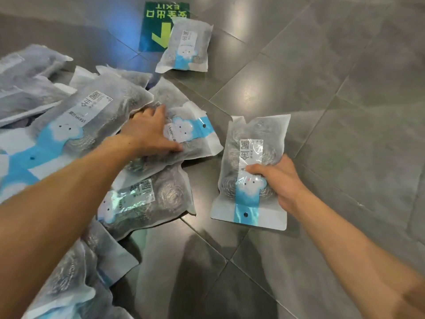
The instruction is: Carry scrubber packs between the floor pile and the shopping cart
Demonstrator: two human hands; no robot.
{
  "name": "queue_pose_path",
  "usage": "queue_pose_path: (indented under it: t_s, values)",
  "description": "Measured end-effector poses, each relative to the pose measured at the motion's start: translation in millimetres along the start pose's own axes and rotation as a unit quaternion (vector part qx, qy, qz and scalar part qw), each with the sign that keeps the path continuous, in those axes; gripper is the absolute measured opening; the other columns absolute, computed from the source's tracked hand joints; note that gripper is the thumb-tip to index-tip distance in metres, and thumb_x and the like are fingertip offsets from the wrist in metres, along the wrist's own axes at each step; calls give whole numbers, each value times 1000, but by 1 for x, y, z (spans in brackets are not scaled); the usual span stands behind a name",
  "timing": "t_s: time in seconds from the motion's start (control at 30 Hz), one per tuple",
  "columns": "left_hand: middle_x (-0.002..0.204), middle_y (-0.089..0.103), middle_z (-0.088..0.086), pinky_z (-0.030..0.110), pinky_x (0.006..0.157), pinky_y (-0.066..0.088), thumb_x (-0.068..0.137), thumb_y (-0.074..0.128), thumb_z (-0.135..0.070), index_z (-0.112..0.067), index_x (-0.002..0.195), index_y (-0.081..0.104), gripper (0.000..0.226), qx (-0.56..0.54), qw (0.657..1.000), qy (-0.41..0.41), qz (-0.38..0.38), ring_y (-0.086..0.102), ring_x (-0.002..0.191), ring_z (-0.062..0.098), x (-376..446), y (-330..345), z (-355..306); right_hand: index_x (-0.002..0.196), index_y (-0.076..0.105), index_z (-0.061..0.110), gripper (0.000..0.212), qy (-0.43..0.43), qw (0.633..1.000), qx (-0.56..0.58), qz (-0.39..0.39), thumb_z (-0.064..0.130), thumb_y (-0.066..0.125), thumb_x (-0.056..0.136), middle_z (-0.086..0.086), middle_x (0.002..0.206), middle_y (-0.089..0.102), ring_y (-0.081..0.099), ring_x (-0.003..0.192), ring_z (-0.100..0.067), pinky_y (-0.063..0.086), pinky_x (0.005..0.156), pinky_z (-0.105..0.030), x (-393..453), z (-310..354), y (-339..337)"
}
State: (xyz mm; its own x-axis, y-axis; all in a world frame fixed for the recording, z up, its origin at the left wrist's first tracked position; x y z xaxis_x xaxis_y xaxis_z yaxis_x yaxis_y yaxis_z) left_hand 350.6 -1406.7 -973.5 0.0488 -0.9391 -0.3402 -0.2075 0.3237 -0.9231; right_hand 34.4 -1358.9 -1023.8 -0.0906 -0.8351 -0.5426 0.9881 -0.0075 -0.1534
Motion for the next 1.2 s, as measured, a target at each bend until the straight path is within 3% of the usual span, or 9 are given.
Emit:
queue_pose_path:
  t_s: [0.1, 0.17, 0.27, 0.4, 0.67, 0.8, 0.97, 1.07, 1.2]
  values:
    - [159, 37, 21, 54, 119, 27, 50, 75, -87, -15, 154, 31, 133, 52, 997, -45, 33, 31, 147, 43, 9, -7, 5, 127, 62, 9, 63, -6, 1000, -4, 9, -5, 86, 70, -5, 110, 78, 77, 97, -22, 63, 86, -43, -1, -1, -11]
    - [150, 48, 21, 51, 116, 33, 46, 77, -87, -11, 144, 43, 129, 53, 994, -78, 50, 43, 139, 41, 11, -6, 8, 128, 60, 10, 65, -9, 1000, 4, 6, -4, 87, 69, -5, 111, 78, 77, 99, -23, 62, 89, -47, -2, -2, -17]
    - [125, 66, 18, 40, 98, 49, 47, 85, -77, -4, 119, 61, 105, -29, 992, -102, 69, 60, 110, 35, 5, 3, 11, 127, 61, 12, 63, -18, 1000, 11, 6, -3, 86, 70, -4, 111, 78, 77, 99, -23, 62, 90, -48, -7, 0, -16]
    - [104, 75, 8, 34, 89, 52, 63, 96, -44, -11, 103, 75, 56, -206, 976, -41, 58, 69, 101, 29, -9, 13, 2, 123, 63, 14, 54, -26, 1000, 15, 7, -6, 80, 76, 1, 105, 80, 77, 93, -18, 63, 86, -42, -18, 8, -10]
    - [81, 79, -10, 25, 73, 60, 73, 88, -10, -20, 100, 69, 35, -469, 882, -31, -12, 75, 75, 6, -60, -34, 9, 117, 53, 24, 57, -50, 999, 15, 2, 5, 86, 74, 3, 115, 73, 74, 99, -17, 62, 88, -43, -43, 42, -1]
    - [98, 81, 1, 31, 77, 63, 72, 90, -13, -15, 117, 71, 48, -586, 800, -70, -106, 78, 88, 16, -116, -79, 28, 120, 53, 24, 59, -80, 997, 11, 9, 6, 86, 75, 6, 112, 75, 76, 93, -15, 62, 85, -42, -88, 99, 2]
    - [90, 81, 1, 27, 66, 62, 72, 88, -15, -15, 103, 75, 33, -633, 756, -109, -123, 79, 82, 19, -217, -193, 21, 111, 54, 23, 52, -104, 994, 10, 33, -2, 83, 75, 2, 103, 76, 76, 84, -12, 60, 68, -29, -200, 225, -5]
    - [88, 81, 0, 27, 66, 62, 74, 87, -13, -16, 100, 75, 28, -637, 749, -116, -137, 78, 79, 16, -287, -313, 8, 111, 54, 23, 52, -122, 991, 3, 56, -2, 82, 75, 2, 101, 76, 76, 80, -11, 59, 62, -26, -286, 337, -12]
    - [90, 81, 3, 28, 65, 63, 76, 86, -11, -14, 102, 76, 28, -644, 742, -101, -157, 79, 81, 18, -388, -506, -21, 119, 56, 18, 55, -149, 986, -6, 74, -1, 83, 74, 1, 104, 77, 77, 87, -17, 61, 71, -34, -411, 507, -30]
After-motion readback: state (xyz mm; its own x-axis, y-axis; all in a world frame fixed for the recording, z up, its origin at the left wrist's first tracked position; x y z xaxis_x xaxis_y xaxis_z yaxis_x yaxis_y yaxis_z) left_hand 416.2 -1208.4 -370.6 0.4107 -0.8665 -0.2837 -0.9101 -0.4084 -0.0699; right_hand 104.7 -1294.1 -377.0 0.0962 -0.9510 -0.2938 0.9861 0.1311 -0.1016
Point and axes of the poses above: each hand's wrist, its own x-axis towards the middle knuckle, its own y-axis out of the palm, z = x × y, the point moved 7 cm from there along x, towards the middle knuckle
